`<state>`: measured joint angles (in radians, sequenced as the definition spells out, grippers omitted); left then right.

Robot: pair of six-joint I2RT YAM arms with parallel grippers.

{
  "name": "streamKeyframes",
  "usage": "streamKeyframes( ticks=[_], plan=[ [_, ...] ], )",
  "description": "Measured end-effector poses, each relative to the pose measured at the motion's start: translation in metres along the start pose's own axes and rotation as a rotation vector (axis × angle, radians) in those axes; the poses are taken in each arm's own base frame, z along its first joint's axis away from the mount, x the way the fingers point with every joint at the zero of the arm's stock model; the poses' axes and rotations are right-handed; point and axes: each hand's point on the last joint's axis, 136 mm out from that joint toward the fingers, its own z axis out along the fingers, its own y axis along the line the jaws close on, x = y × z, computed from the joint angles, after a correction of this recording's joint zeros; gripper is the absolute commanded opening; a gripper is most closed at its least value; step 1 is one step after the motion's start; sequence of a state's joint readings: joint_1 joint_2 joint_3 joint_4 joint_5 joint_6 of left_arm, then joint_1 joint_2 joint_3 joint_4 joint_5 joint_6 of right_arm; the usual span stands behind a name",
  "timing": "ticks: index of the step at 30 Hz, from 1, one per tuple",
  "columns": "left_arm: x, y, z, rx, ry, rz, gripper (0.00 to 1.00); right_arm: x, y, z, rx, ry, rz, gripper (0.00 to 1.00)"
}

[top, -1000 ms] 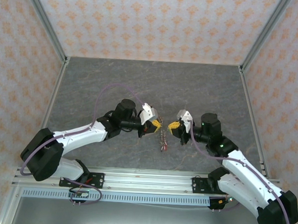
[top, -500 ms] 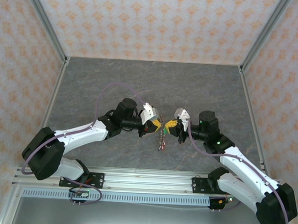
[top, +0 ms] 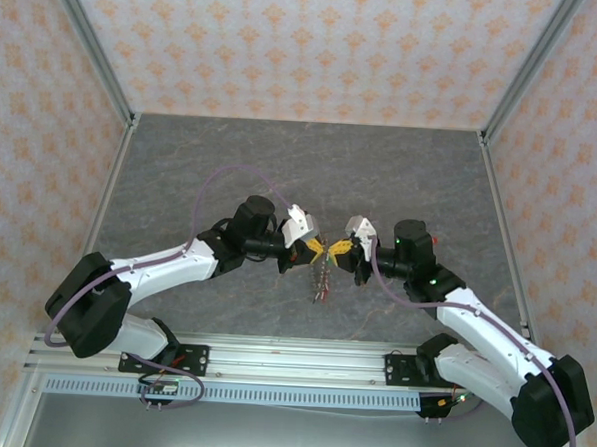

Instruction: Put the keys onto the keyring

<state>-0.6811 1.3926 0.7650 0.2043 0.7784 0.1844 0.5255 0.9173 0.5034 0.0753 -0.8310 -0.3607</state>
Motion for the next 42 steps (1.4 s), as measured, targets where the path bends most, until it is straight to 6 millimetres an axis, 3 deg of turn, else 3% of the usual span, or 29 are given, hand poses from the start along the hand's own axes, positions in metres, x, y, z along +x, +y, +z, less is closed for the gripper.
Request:
streamKeyframes(
  ticks=[22,42],
  plan=[
    [0.002,0.0,0.001,0.001,0.011,-0.007,0.0,-0.009,-0.007,0.006,0.027,-0.033,-0.02,0.0],
    [0.004,0.0,0.001,0.001,0.022,-0.013,0.0,0.015,-0.025,0.004,0.15,0.083,-0.001,0.03]
  ],
)
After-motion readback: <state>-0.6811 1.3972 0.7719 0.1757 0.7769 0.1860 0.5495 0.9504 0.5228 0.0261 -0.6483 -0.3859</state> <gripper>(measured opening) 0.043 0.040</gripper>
